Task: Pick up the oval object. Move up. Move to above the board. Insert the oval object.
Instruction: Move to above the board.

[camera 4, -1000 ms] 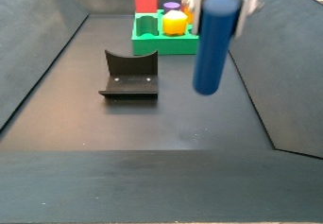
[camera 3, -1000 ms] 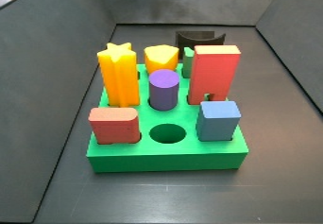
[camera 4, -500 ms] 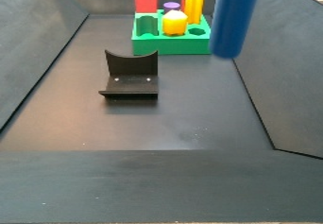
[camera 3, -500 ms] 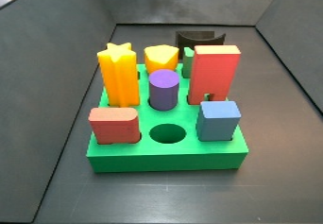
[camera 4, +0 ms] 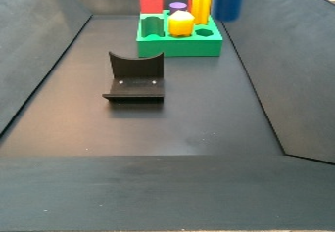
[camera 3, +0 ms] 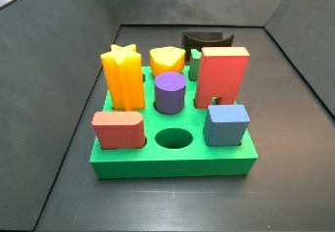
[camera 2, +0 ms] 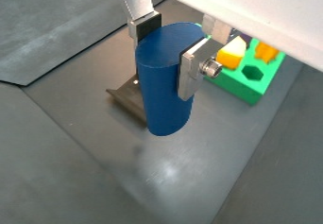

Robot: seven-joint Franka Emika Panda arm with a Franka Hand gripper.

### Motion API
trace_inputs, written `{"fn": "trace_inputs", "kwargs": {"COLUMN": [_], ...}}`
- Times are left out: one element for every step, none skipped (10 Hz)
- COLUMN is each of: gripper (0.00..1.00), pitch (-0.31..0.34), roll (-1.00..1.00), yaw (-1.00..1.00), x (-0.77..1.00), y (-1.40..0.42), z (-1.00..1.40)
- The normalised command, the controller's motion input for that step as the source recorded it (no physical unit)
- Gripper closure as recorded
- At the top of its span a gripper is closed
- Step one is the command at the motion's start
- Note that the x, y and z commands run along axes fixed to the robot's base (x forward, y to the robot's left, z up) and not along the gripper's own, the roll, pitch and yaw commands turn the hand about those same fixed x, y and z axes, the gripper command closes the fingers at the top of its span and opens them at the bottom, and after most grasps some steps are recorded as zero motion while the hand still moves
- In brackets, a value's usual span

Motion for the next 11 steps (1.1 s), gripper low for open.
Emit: {"fn": "trace_inputs", "kwargs": {"gripper": [1.00,1.00,1.00,1.00,1.00,1.00,1.00,1.00,1.00,1.00,1.00], "pitch": [0.032,-0.003,-0.001,0.007,0.007,0.005,0.002,0.006,0.006,0.015,0.025], "roll": [0.02,0.02,0.02,0.01,0.00,0.00,0.00,0.01,-0.01,0.00,0.00], "yaw": [0.16,0.06,0.03,0.02,0.02,0.01,0.01,0.01,0.01,0.01,0.01], "x": [0.04,0.03,0.03,0.03,0.03,0.03,0.03,0.03,0.03,0.03,0.03], "y": [-1.00,-1.00,-1.00,-1.00,-1.00,-1.00,-1.00,-1.00,-1.00,-1.00,-1.00], "z": [0.07,0.07,0.08,0.08,0.08,0.08,0.08,0.08,0.09,0.09,0.09]}}
